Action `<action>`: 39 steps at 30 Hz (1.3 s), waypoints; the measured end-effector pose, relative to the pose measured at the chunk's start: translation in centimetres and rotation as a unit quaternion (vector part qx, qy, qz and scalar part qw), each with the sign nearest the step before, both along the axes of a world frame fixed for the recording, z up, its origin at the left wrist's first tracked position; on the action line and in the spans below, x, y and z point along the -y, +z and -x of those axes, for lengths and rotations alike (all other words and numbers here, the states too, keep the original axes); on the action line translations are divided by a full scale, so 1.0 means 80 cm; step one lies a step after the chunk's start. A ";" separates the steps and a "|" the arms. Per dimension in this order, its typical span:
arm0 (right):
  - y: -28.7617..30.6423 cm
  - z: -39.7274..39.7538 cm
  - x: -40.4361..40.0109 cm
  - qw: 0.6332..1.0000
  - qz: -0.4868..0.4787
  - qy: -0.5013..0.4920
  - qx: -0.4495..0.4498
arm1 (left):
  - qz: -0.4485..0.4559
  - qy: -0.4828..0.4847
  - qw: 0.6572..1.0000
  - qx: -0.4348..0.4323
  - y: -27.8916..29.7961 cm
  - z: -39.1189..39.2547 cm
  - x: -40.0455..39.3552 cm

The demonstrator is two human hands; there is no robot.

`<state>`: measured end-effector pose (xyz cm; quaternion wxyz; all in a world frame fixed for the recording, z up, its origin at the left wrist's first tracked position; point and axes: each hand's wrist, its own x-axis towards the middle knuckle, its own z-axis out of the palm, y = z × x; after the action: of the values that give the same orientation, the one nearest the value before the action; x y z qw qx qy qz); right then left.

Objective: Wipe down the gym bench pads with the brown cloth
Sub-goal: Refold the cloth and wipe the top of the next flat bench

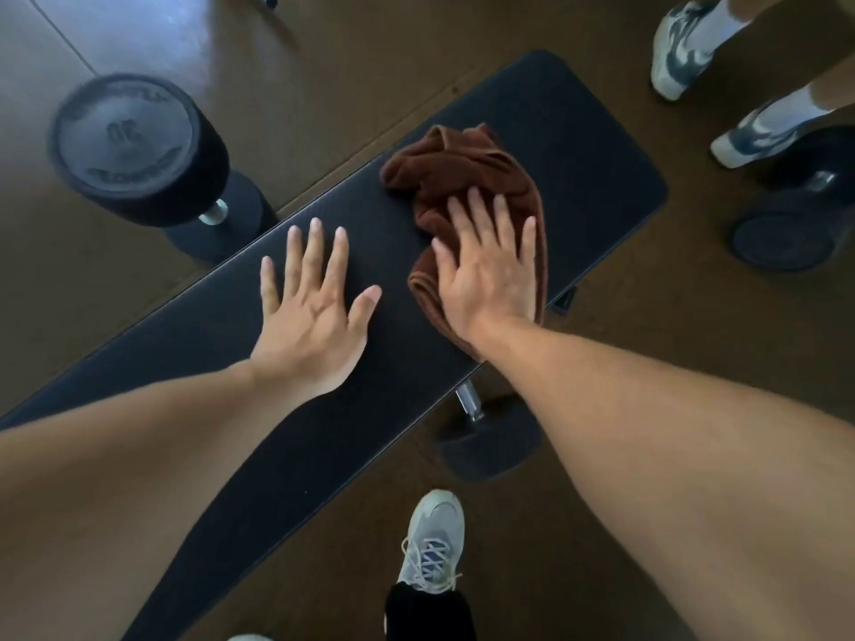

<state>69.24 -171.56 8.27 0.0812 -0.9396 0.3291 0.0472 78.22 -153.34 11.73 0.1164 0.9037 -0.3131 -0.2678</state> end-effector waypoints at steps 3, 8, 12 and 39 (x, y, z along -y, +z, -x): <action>0.002 0.003 0.101 0.997 0.007 -0.076 0.006 | -0.023 -0.037 0.999 -0.002 -0.007 -0.008 0.065; -0.002 0.000 0.171 0.992 0.034 -0.119 0.038 | -0.159 -0.056 0.985 -0.047 -0.015 -0.007 0.116; 0.000 0.001 0.173 0.993 0.040 -0.101 0.046 | -0.180 -0.061 0.980 -0.064 -0.007 -0.008 0.118; 0.019 0.104 -0.662 0.927 -0.185 0.324 0.024 | -0.077 0.182 0.979 0.041 0.019 0.139 -0.636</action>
<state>60.92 -118.58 9.80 0.2416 -0.9642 -0.0100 0.1089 67.12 -102.48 13.23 0.0806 0.9621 -0.1260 -0.2279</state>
